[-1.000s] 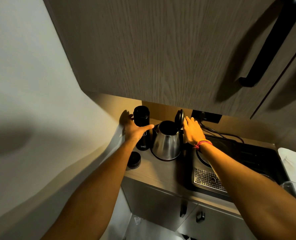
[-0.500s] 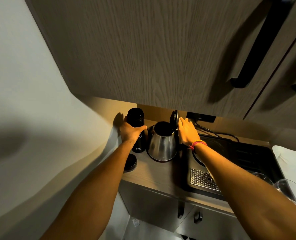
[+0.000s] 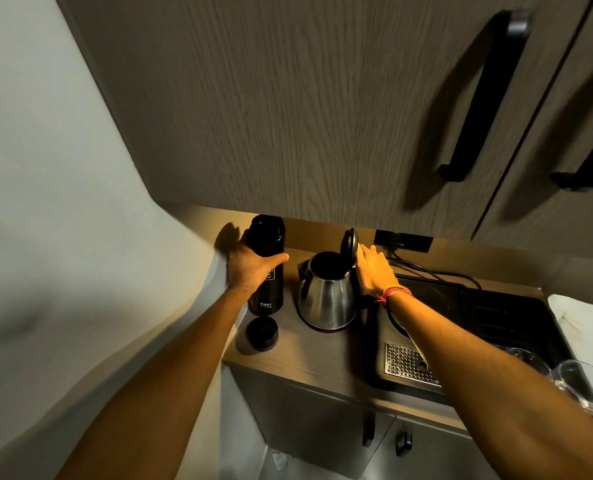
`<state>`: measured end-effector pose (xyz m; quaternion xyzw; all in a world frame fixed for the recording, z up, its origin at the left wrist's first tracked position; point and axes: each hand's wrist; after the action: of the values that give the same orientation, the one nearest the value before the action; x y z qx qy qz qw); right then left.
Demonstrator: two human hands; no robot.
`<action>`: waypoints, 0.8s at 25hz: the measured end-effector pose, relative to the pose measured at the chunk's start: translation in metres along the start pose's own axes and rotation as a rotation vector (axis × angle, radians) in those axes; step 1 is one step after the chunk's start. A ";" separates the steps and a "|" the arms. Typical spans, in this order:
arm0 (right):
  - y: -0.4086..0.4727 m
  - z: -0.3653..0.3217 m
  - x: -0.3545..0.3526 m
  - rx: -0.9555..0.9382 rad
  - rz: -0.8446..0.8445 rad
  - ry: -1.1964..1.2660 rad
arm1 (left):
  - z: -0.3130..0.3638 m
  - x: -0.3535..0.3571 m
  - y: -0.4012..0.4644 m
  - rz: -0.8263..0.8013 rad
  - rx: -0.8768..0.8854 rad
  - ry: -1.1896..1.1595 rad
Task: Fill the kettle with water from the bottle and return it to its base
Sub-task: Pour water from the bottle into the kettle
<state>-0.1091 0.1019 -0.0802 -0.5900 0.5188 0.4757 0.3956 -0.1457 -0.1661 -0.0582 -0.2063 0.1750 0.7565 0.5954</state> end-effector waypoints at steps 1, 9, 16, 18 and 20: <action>-0.001 -0.001 -0.001 0.000 0.002 0.006 | 0.001 -0.001 -0.001 -0.016 0.015 0.012; -0.002 -0.002 -0.005 0.044 -0.024 0.066 | 0.009 0.003 -0.017 -0.144 0.086 0.146; -0.004 -0.004 -0.007 0.030 -0.033 0.045 | 0.015 0.016 -0.025 -0.233 0.095 0.360; -0.005 -0.003 -0.006 0.027 -0.033 0.051 | 0.018 0.021 -0.025 -0.253 0.109 0.420; -0.005 -0.003 -0.004 0.022 -0.038 0.051 | 0.020 0.024 -0.023 -0.267 0.123 0.466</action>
<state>-0.1040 0.1008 -0.0755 -0.6074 0.5224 0.4473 0.3977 -0.1299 -0.1311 -0.0539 -0.3595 0.3244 0.5915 0.6448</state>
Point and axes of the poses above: each hand's wrist, its own y-axis towards the middle knuckle, its own x-axis out of the palm, z = x × y, and after that the axes turned 12 degrees about -x, right-handed
